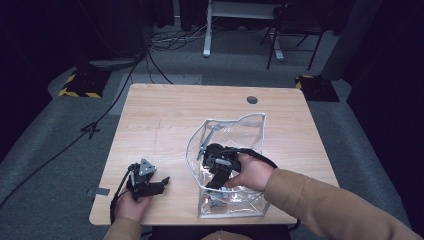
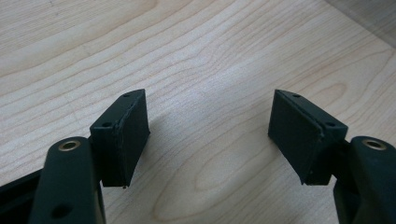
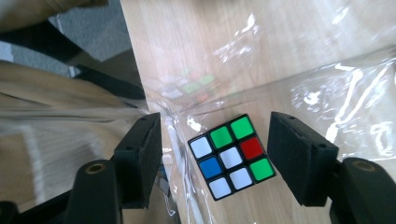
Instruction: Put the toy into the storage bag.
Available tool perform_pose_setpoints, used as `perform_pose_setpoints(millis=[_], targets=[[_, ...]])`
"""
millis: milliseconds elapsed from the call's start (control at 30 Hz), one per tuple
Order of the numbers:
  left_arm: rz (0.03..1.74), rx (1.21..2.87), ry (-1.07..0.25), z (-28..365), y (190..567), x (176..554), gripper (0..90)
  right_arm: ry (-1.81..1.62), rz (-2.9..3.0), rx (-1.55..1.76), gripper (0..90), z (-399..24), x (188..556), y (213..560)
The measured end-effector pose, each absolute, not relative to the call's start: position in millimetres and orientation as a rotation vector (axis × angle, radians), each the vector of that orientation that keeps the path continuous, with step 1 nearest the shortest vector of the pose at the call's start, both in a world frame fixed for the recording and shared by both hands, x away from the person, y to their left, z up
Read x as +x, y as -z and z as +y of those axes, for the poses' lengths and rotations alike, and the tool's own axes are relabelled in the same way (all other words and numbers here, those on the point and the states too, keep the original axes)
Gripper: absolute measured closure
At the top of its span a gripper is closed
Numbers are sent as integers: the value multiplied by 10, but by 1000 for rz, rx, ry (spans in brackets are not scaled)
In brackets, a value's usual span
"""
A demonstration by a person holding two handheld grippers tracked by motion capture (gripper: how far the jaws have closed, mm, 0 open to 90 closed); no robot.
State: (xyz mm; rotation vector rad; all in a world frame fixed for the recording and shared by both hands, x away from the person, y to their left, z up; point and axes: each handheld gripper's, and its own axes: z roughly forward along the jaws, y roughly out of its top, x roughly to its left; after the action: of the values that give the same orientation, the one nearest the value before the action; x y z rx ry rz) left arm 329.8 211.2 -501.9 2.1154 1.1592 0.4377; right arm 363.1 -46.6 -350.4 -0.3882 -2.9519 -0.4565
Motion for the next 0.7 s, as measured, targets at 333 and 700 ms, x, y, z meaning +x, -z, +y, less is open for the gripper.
perform_pose_setpoints(millis=[333, 700], targets=[[1164, 2115, -437, 2111, 5019, 3292, 291, 656, -2951, -429, 372, -661, 3627, 3167], [1191, 2106, -450, 2237, 5022, 3238, 252, 872, -2969, -437, 389, -985, 3696, 2918]])
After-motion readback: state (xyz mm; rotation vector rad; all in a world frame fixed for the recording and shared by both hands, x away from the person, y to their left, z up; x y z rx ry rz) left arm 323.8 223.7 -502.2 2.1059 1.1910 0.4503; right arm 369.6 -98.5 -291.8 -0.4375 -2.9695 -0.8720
